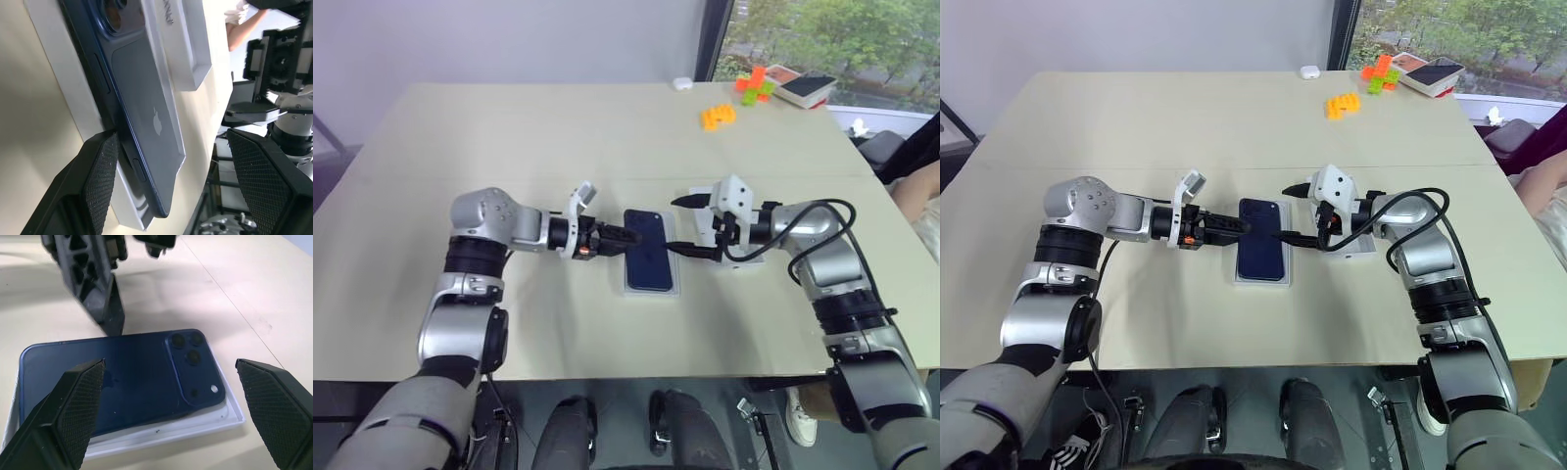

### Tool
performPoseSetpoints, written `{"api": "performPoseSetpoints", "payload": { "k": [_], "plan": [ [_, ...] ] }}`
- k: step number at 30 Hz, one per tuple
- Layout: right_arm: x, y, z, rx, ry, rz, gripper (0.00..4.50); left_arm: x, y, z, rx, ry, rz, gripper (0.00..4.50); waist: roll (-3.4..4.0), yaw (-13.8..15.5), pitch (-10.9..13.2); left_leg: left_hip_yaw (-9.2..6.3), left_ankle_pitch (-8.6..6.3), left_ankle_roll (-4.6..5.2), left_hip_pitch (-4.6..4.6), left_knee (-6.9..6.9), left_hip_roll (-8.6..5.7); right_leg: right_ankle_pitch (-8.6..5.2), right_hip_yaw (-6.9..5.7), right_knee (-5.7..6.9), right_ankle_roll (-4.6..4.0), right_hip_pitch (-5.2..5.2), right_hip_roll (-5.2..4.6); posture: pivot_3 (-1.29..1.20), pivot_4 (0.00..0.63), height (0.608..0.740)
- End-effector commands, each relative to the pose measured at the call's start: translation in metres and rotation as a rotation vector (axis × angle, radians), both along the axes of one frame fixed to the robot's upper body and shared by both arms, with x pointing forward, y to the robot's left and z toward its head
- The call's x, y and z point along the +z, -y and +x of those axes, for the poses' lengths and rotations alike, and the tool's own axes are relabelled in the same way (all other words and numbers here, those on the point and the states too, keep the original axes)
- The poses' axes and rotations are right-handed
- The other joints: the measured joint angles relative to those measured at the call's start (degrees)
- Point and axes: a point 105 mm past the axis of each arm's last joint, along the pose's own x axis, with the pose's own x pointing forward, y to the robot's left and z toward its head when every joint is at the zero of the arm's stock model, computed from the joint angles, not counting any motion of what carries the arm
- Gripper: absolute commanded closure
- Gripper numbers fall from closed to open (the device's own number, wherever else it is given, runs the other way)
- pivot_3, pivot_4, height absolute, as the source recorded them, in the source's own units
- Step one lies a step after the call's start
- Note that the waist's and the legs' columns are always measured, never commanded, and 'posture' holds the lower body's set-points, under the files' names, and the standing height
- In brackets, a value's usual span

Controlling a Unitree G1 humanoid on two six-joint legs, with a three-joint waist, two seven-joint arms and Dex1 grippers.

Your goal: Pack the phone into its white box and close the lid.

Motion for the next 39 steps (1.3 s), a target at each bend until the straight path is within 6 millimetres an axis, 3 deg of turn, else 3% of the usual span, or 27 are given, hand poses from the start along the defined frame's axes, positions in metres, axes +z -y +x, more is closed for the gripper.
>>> {"api": "performPoseSetpoints", "payload": {
  "k": [1, 5, 9, 16, 19, 22, 26, 29, 36, 39],
  "plan": [
    [0.013, -0.004, 0.0, 0.015, 0.042, 0.013, 0.0, 0.009, 0.002, 0.002, -0.006, 0.055, -0.019, 0.87, 0.0, -0.02, 0.0, 0.0, -0.01, 0.01, -0.02, 0.11, 0.0, 0.0, 0.0, 0.06, 0.0, 0.0, 0.0, 0.0, 0.15, 0.74],
    [0.013, -0.004, 0.001, 0.012, 0.045, 0.01, 0.0, 0.006, 0.008, -0.009, -0.063, 0.045, -0.018, 0.87, 0.0, -0.04, 0.0, -0.08, -0.07, 0.13, -0.02, 0.38, 0.03, 0.0, 0.09, 0.22, -0.01, 0.01, -0.01, 0.0, 0.15, 0.74],
    [0.014, -0.005, 0.002, 0.009, 0.048, 0.01, 0.0, 0.007, -0.001, -0.008, -0.047, 0.1, 0.017, 0.87, 0.0, -0.11, 0.0, -0.11, -0.09, 0.16, -0.01, 0.41, 0.08, 0.01, 0.12, 0.28, -0.01, 0.01, 0.0, 0.0, 0.15, 0.74],
    [0.016, -0.006, 0.006, -0.026, 0.004, 0.034, 0.0, 0.041, -0.02, 0.004, 0.025, 0.446, -0.022, 0.87, 0.01, -0.03, 0.0, -0.12, -0.05, 0.08, 0.0, 0.4, 0.19, 0.02, 0.12, 0.29, -0.04, -0.01, 0.04, 0.0, 0.15, 0.74],
    [0.017, -0.008, 0.008, -0.054, -0.015, 0.078, 0.0, 0.049, -0.046, 0.002, 0.111, 0.725, 0.012, 0.87, 0.02, -0.25, -0.01, -0.07, -0.08, 0.14, -0.01, 0.4, 0.16, 0.02, 0.14, 0.24, -0.04, -0.01, -0.03, 0.0, 0.15, 0.74],
    [0.013, -0.018, 0.007, -0.056, -0.034, 0.1, 0.0, 0.037, -0.069, -0.003, 0.169, 0.865, 0.067, 0.87, 0.02, -0.2, -0.01, -0.02, -0.1, 0.15, -0.01, 0.34, 0.19, 0.02, 0.2, 0.22, -0.04, -0.06, -0.03, 0.0, 0.15, 0.74],
    [0.012, -0.023, 0.004, -0.053, -0.044, 0.105, 0.0, 0.029, -0.076, -0.007, 0.175, 0.897, 0.08, 0.87, 0.03, 0.49, -0.01, -0.05, -0.24, 0.41, -0.04, 0.37, 0.19, 0.02, 0.14, 0.24, -0.05, -0.06, -0.01, 0.0, 0.15, 0.74],
    [0.006, -0.028, 0.002, -0.056, -0.075, 0.117, 0.8, 0.039, -0.091, -0.008, 0.291, 0.976, 0.046, 0.79, 0.02, 0.93, -0.01, -0.04, -0.37, 0.65, -0.09, 0.47, 0.15, 0.02, 0.14, 0.17, -0.05, -0.03, -0.05, 0.0, 0.15, 0.74],
    [0.005, -0.03, 0.001, -0.063, -0.068, 0.113, 4.43, 0.04, -0.094, -0.017, 0.348, 1.001, 0.025, 0.79, 0.03, 1.06, -0.01, -0.06, -0.42, 0.72, -0.08, 0.46, 0.15, 0.02, 0.13, 0.17, -0.05, -0.01, -0.05, 0.0, 0.15, 0.74],
    [0.006, -0.015, 0.011, -0.163, -0.068, 0.077, 4.48, 0.04, -0.092, -0.028, 0.305, 0.994, -0.012, 0.79, 0.03, 1.01, -0.01, -0.05, -0.42, 0.72, -0.08, 0.47, 0.16, 0.02, 0.12, 0.17, -0.05, -0.01, -0.02, 0.0, 0.15, 0.74]
  ]
}}
